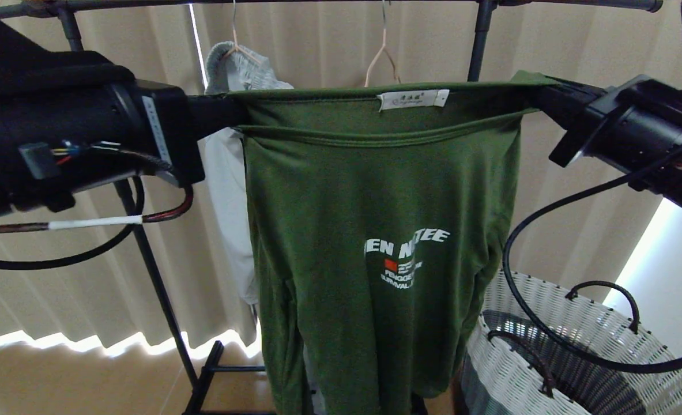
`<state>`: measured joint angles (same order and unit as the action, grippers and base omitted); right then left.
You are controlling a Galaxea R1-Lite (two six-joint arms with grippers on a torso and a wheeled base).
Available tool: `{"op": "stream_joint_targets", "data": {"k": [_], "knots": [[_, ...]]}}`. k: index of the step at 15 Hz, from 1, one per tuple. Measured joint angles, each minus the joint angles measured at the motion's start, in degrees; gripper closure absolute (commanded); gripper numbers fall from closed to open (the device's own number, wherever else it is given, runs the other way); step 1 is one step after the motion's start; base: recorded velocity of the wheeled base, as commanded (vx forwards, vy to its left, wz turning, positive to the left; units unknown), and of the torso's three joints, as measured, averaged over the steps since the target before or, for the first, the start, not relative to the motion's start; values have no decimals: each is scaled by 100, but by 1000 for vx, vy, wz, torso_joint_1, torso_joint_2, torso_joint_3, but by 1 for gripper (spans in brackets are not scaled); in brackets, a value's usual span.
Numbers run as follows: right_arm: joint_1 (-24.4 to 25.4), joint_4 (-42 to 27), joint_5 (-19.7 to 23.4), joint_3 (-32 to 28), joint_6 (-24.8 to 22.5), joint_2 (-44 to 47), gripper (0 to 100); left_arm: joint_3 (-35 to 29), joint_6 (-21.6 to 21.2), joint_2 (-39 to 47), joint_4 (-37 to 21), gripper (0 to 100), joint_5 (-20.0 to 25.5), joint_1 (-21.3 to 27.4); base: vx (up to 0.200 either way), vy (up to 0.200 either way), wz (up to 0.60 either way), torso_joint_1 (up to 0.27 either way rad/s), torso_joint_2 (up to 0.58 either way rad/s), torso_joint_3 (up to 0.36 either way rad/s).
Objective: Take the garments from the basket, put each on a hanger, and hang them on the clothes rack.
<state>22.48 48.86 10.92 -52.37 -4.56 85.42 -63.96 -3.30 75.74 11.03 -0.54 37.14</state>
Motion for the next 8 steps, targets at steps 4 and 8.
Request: {"op": "stream_joint_targets", "data": {"k": [4, 8], "knots": [[285, 235, 2, -294, 0, 512, 100, 534, -2, -535, -208, 100, 105, 382, 0, 0, 0, 0, 0, 0], [323, 503, -23, -243, -52, 802, 100, 733, -15, -697, -178, 100, 80, 463, 0, 0, 0, 0, 0, 0]]}}
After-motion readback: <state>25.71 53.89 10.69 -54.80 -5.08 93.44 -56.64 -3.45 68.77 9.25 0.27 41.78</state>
